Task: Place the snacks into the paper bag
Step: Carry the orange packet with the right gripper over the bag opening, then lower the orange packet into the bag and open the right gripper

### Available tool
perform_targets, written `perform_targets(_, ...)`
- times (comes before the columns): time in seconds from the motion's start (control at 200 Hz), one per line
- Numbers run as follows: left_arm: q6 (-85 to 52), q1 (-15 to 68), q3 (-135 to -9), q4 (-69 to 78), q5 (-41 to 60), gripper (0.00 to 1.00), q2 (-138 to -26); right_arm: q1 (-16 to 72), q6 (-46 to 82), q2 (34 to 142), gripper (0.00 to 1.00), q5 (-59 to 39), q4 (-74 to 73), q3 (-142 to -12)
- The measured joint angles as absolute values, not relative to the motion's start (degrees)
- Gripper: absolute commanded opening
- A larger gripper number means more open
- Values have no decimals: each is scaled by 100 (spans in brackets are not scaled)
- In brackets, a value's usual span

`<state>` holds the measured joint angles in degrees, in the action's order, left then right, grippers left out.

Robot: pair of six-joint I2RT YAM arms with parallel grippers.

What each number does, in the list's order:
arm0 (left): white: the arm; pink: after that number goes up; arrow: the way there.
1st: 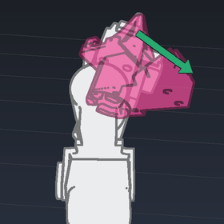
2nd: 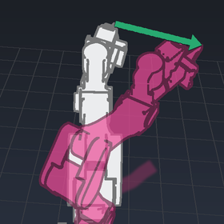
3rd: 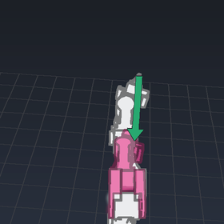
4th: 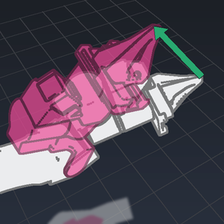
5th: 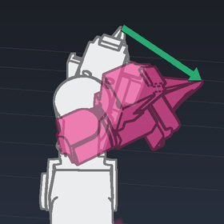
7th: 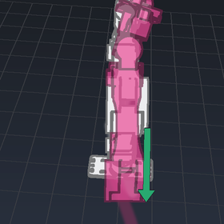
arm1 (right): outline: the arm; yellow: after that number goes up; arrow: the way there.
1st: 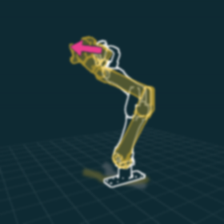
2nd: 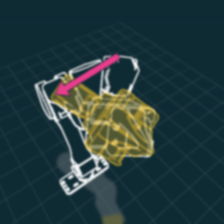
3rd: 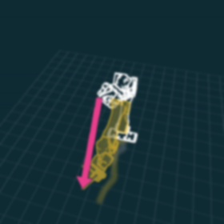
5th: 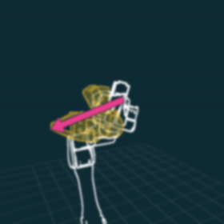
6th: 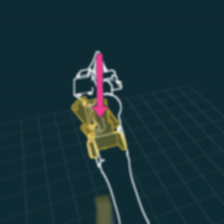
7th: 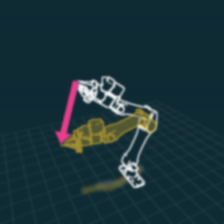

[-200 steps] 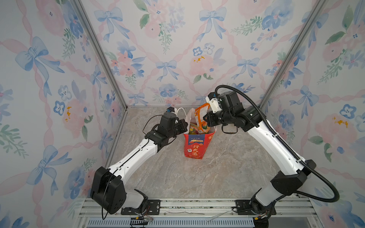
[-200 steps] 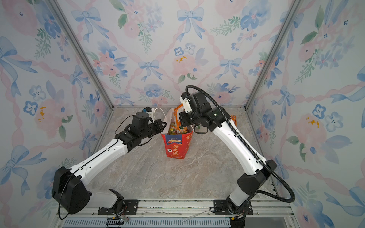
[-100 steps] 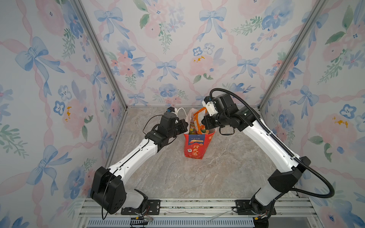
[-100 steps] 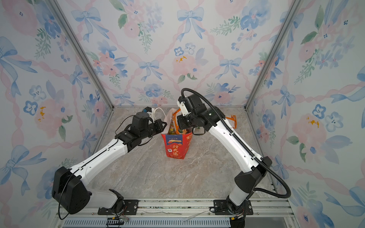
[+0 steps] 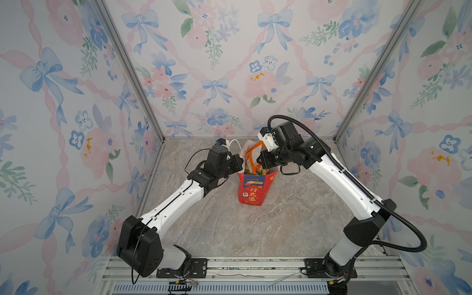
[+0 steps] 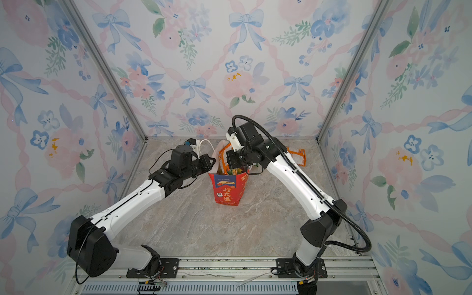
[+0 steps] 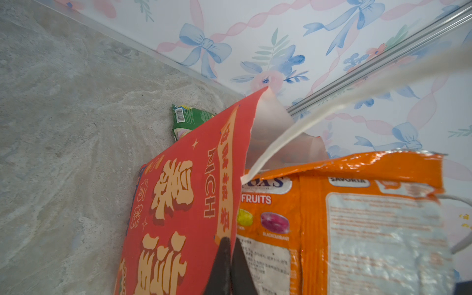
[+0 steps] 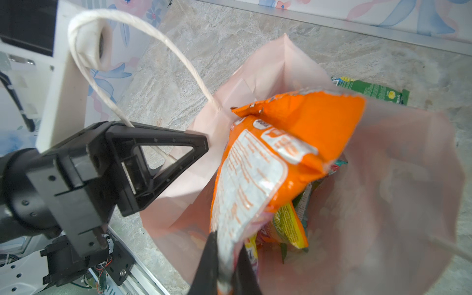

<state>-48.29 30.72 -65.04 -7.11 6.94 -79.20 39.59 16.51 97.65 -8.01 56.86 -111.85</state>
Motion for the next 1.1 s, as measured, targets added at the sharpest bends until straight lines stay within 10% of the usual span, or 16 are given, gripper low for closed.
perform_targets(0.33,-4829,3072,-6504,-696,692,0,-7920,3959,1671,10040,0,-976,5710,-11253)
perform_targets(1.1,-4831,3072,-6486,-666,692,0,-7920,3953,1592,10134,46,-1135,5811,-11821)
